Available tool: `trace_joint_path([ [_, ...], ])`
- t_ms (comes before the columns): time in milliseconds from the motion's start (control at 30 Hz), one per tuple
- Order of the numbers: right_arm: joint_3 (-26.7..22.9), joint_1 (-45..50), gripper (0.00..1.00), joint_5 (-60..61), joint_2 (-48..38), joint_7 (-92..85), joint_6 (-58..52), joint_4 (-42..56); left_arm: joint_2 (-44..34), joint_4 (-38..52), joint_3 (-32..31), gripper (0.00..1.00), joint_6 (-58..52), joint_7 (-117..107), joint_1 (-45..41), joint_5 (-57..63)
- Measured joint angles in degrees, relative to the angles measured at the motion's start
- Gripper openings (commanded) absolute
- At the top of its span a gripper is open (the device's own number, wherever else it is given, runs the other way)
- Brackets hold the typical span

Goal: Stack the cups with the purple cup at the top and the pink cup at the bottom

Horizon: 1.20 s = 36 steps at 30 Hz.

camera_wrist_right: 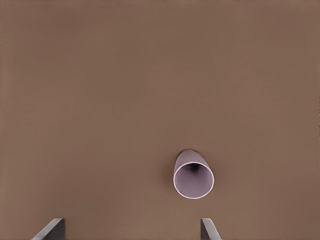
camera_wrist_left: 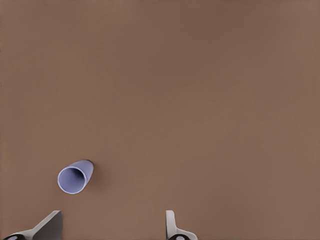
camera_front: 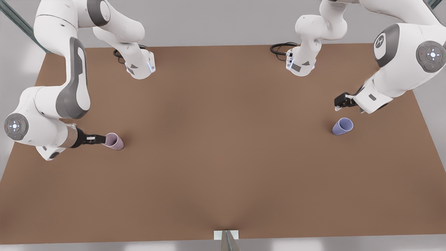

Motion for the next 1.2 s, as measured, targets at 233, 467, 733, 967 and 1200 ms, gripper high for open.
trace_joint_path([
  [233,-0.1,-2.5,1.00,0.0,0.3,-0.5,7.5,-4.7,2.5,0.1,0.1,1.00,2.1,0.7,0.0,0.0],
  [467,-0.1,-9.0,1.00,-0.1,-2.5,-3.6,17.0,-22.3,3.2,-0.7,0.3,1.00,0.9,1.4,0.7,-1.9],
  [733,0.0,-8.9,1.00,-0.1,-6.3,-6.5,31.7,-38.6,3.5,-0.8,0.3,1.00,1.4,1.9,0.7,-1.9],
  [967,-0.1,-11.0,1.00,-0.1,-2.5,-9.2,40.2,-40.0,4.4,-0.9,0.3,1.00,3.9,2.3,0.7,-1.3],
  [1200,0.0,-11.1,0.97,0.0,-0.4,-11.4,44.0,-42.0,4.5,-0.9,-0.3,1.00,4.6,2.5,0.5,-0.7],
])
